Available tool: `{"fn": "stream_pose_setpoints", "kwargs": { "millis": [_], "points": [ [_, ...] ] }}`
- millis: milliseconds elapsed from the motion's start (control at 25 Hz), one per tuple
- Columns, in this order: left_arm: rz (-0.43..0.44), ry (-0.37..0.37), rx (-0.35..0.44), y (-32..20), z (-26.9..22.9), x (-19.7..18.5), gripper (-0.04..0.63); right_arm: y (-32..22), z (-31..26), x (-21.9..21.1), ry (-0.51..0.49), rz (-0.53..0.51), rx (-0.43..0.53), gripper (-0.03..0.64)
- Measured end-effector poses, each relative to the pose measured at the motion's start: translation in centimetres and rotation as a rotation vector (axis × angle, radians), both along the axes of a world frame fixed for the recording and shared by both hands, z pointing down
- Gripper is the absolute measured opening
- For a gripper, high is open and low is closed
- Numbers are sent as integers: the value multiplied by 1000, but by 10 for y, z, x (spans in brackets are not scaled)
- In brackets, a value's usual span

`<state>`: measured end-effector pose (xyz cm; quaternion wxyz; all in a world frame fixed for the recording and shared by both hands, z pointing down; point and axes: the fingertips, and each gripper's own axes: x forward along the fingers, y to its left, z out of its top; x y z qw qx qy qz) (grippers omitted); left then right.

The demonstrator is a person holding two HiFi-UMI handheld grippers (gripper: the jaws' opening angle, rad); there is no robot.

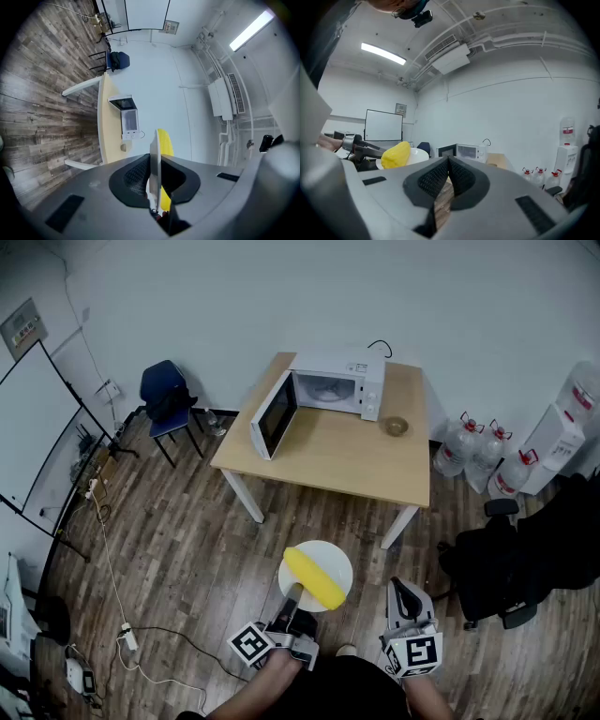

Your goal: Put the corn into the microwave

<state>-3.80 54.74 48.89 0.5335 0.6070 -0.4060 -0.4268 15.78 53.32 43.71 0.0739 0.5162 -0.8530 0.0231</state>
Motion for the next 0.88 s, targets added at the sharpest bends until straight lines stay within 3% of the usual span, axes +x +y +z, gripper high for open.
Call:
{"fn": "stream_pose_setpoints", "kwargs": {
  "millis": [520,880],
  "points": [
    [-71,13,-10,-16,8,14,29,-18,21,32,-8,-51,-41,60],
    [-70,-4,-2,-70,20,0,29,-57,33,14,-4,-70,-41,60]
  ]
}}
